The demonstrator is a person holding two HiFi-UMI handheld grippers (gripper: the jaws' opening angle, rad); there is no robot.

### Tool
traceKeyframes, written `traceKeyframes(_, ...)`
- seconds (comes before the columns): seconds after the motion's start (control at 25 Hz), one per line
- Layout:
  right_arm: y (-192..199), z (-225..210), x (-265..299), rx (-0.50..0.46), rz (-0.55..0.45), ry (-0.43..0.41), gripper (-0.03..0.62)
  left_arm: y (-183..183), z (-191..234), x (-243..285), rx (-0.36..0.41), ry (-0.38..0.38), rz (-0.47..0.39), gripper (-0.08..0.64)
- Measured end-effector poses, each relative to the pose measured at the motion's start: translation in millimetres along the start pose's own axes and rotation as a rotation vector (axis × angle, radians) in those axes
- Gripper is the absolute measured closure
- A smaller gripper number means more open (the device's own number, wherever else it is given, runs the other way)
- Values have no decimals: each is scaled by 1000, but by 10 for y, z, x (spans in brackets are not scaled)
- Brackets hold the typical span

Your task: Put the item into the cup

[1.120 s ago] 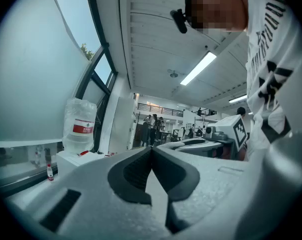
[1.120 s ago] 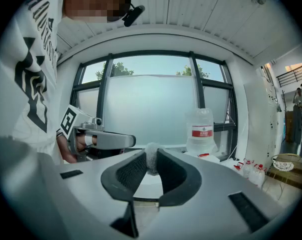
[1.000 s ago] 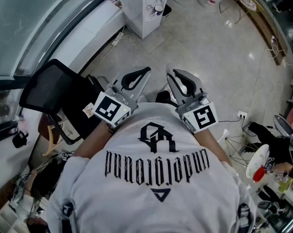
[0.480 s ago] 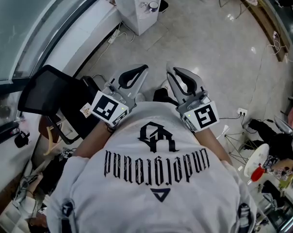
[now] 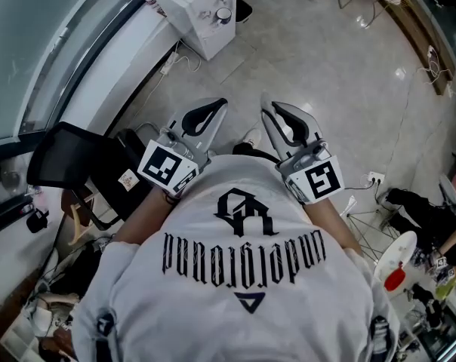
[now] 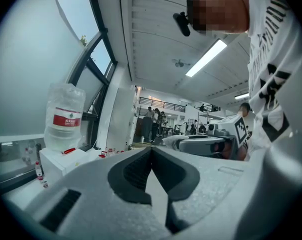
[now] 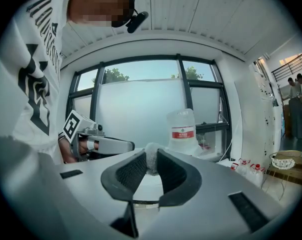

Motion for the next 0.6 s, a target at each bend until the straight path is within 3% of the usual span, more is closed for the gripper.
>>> traceKeyframes(0.28,2,-621,-92,-10,-4,-28,525,-46,-39,661,3,1,7,548)
traceKeyframes(0.6,28,-951,-58,20,-9,-42,525,-47,4,997,-1,0,24,548)
Point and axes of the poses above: the fingertips, and each gripper's own axes: x forward along the fingers, z to its left, y out of its underside, the point moved 2 cm from there along -x, backward along the fingers, and after that the axes turned 10 degrees about y, right-handed, at the moved point
